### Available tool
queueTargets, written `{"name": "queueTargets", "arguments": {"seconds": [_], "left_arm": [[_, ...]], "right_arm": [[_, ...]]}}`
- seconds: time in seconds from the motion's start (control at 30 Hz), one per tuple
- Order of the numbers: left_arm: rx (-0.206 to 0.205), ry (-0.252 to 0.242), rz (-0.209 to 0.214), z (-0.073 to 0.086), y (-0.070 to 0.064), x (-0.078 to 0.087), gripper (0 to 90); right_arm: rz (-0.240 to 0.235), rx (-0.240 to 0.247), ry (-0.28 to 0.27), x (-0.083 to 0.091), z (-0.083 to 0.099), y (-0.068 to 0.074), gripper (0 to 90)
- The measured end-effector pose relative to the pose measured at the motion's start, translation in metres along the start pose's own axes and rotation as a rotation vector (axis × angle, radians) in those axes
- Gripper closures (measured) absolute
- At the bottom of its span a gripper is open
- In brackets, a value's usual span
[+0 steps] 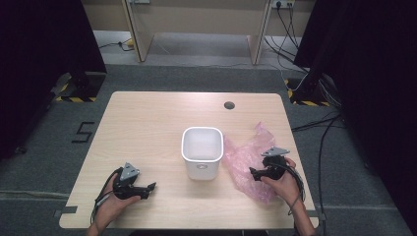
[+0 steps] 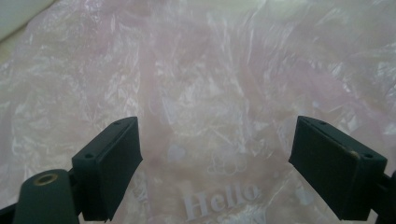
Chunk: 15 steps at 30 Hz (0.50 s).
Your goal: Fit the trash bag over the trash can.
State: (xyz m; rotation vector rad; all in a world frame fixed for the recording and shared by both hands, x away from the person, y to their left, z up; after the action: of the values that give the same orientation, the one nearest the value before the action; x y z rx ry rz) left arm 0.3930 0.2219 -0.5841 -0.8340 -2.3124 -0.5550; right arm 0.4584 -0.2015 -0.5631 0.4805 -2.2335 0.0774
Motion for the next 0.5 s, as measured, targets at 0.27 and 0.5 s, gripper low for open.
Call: {"name": "queueTargets", "arguments": {"seconds": [0.27,0.5], "left_arm": [[-0.001,0.001,0.0,0.0,0.0,0.0,13.8],[0.0,0.0,0.002,0.0,0.0,0.0,13.8]], "right_arm": [[-0.015,0.011,0.013,-0.007,-0.003,0.005,16.1],[-0.001,0.026,0.052,-0.016,-0.002,0.006,15.5]]}}
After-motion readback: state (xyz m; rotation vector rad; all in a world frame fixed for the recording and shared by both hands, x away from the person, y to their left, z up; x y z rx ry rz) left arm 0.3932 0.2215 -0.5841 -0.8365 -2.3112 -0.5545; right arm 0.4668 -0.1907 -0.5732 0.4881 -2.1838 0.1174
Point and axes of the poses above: each handheld gripper's, and its own axes: x roughly backward along the jaws, z roughly out of its underside, y roughly to its left, the point moved 9 cm from there along -x, roughly forward along the jaws, and after that the axes turned 15 degrees about -x, right-handed, at the moved point
